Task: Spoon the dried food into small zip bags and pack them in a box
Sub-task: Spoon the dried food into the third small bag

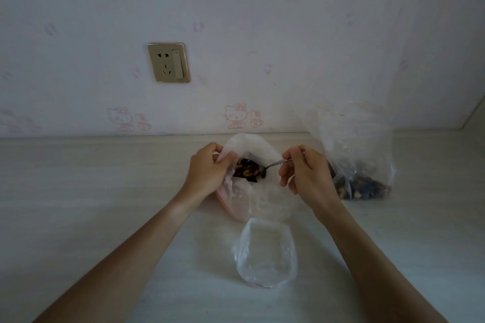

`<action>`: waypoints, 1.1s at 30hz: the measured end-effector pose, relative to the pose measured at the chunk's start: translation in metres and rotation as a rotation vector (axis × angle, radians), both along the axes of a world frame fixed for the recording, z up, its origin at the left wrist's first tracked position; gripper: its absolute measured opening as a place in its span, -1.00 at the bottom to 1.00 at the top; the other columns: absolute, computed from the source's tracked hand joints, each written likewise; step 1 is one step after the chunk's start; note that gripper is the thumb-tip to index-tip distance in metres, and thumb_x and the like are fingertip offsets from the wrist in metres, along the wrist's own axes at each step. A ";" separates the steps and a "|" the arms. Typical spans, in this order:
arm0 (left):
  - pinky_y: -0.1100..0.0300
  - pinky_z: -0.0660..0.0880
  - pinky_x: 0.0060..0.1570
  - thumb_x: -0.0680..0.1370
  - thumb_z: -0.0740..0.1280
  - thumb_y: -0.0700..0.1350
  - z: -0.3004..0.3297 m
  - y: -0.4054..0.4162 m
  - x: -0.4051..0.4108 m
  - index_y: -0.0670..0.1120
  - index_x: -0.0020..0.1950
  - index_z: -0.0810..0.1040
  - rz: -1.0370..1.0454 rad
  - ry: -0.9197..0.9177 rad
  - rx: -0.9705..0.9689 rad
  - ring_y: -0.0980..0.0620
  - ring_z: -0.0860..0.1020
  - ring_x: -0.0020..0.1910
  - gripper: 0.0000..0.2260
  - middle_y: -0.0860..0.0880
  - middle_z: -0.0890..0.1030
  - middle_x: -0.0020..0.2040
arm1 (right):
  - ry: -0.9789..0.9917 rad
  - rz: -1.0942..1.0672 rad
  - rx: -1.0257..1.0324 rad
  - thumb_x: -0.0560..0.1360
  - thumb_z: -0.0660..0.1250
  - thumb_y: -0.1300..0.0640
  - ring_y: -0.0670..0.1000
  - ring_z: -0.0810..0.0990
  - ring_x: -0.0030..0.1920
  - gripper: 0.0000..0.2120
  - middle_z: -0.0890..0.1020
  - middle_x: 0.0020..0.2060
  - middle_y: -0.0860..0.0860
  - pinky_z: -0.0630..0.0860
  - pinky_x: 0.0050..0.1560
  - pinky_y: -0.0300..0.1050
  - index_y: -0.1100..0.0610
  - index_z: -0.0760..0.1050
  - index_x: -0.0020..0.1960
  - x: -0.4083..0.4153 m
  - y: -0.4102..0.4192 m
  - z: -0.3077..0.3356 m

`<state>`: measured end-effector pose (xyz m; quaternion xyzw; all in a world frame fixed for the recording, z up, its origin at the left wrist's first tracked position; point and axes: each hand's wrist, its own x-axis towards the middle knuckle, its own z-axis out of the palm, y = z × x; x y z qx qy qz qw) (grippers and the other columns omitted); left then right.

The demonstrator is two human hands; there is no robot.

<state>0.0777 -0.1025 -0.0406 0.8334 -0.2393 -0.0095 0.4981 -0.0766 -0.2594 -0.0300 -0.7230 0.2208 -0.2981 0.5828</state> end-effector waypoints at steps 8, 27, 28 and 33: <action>0.40 0.44 -0.26 0.61 0.42 0.00 0.006 -0.001 -0.006 -0.06 -0.03 0.68 -0.029 0.020 -0.040 0.17 0.66 -0.18 -0.85 0.07 0.72 -0.16 | -0.023 0.099 0.374 0.74 0.10 0.20 0.06 0.59 -0.45 -0.74 0.68 -0.34 0.17 0.39 -0.56 -0.15 0.28 0.51 0.02 0.004 0.003 0.001; 0.33 0.43 -0.07 0.54 0.42 0.05 0.035 0.064 -0.089 0.04 0.00 0.58 -0.126 -0.486 0.024 0.19 0.57 -0.02 -0.88 0.18 0.59 -0.04 | -0.088 0.022 0.371 0.73 0.11 0.19 0.11 0.56 -0.45 -0.71 0.64 -0.37 0.16 0.33 -0.51 -0.14 0.24 0.53 -0.04 -0.016 -0.003 0.012; 0.31 0.48 -0.12 0.54 0.41 0.10 0.033 0.069 -0.098 0.08 -0.03 0.58 -0.165 -0.423 0.040 0.18 0.60 -0.07 -0.87 0.20 0.61 -0.10 | -0.095 0.029 0.363 0.73 0.11 0.19 0.12 0.56 -0.44 -0.71 0.64 -0.37 0.16 0.33 -0.51 -0.14 0.25 0.53 -0.04 -0.019 -0.003 0.015; 0.23 0.59 -0.21 0.44 0.30 0.43 0.016 0.080 -0.123 0.16 -0.07 0.59 -0.258 -0.219 0.240 0.25 0.62 -0.20 -0.64 0.21 0.65 -0.20 | -0.135 0.096 0.326 0.73 0.12 0.19 0.13 0.57 -0.44 -0.72 0.63 -0.35 0.18 0.34 -0.53 -0.14 0.26 0.52 -0.04 -0.039 -0.002 0.028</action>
